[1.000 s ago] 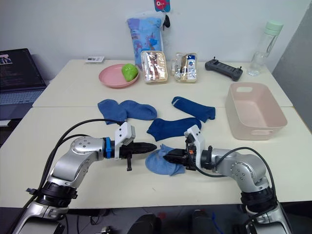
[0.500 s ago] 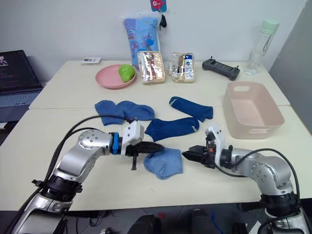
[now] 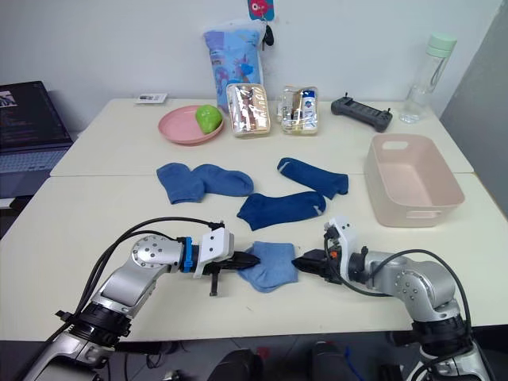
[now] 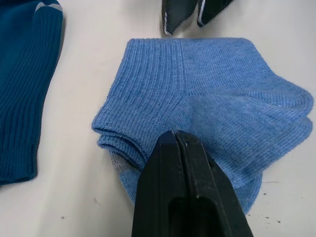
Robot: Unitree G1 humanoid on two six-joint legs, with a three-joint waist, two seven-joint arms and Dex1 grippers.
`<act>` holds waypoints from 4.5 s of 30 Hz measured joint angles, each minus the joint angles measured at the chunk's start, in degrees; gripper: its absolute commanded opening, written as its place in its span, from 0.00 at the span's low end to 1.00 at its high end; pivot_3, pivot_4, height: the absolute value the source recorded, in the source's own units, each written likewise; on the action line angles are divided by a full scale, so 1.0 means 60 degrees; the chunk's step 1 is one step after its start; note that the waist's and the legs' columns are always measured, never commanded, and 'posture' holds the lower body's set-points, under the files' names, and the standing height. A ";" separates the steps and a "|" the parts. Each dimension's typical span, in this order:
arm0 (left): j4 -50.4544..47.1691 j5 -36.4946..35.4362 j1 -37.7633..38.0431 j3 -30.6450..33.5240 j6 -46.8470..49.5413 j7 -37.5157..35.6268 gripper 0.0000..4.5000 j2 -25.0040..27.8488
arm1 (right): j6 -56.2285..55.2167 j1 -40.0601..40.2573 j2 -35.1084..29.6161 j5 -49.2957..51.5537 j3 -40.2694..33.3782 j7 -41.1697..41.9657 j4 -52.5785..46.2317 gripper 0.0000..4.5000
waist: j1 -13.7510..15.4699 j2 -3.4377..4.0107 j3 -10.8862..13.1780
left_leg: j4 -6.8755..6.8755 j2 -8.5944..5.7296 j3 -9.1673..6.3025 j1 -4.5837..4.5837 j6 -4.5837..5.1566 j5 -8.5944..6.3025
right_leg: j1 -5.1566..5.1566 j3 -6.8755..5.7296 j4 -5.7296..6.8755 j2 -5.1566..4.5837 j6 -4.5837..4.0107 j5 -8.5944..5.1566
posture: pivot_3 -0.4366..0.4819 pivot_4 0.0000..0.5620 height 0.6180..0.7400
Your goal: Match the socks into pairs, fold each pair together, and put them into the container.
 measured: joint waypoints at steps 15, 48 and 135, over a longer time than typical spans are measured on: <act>0.0085 0.0006 0.0040 0.0120 -0.0106 0.0032 0.00 0.0042 | 0.0401 -0.0926 0.2173 0.0051 0.0263 0.0192 0.1810 0.54 | -0.0021 0.0008 -0.0009 | -0.0004 0.0006 0.0001 0.0025 0.0001 0.0000 | 0.0006 0.0002 0.0009 0.0006 -0.0001 0.0000 | 0.48 0.27 1.00; -0.1511 -0.4259 -0.1733 0.2004 0.4800 0.0362 0.75 -0.0937 | 0.0539 -0.0547 -0.0076 0.0446 -0.2603 0.0115 -0.0655 0.00 | 0.0036 0.0006 -0.0011 | 0.0015 -0.0013 -0.0015 -0.0042 0.0001 -0.0001 | -0.0018 -0.0014 -0.0007 -0.0009 0.0011 0.0005 | 0.48 0.27 1.00; -0.0869 -0.3105 -0.3416 0.1321 0.3479 0.2050 1.00 -0.3919 | -1.4337 -0.9752 -0.4690 -1.2190 0.2885 0.5848 1.2608 0.99 | 0.0005 0.0046 0.0050 | 0.0017 -0.0018 0.0078 -0.0012 -0.0028 0.0017 | -0.0021 0.0067 -0.0012 -0.0014 0.0027 0.0015 | 0.48 0.27 1.00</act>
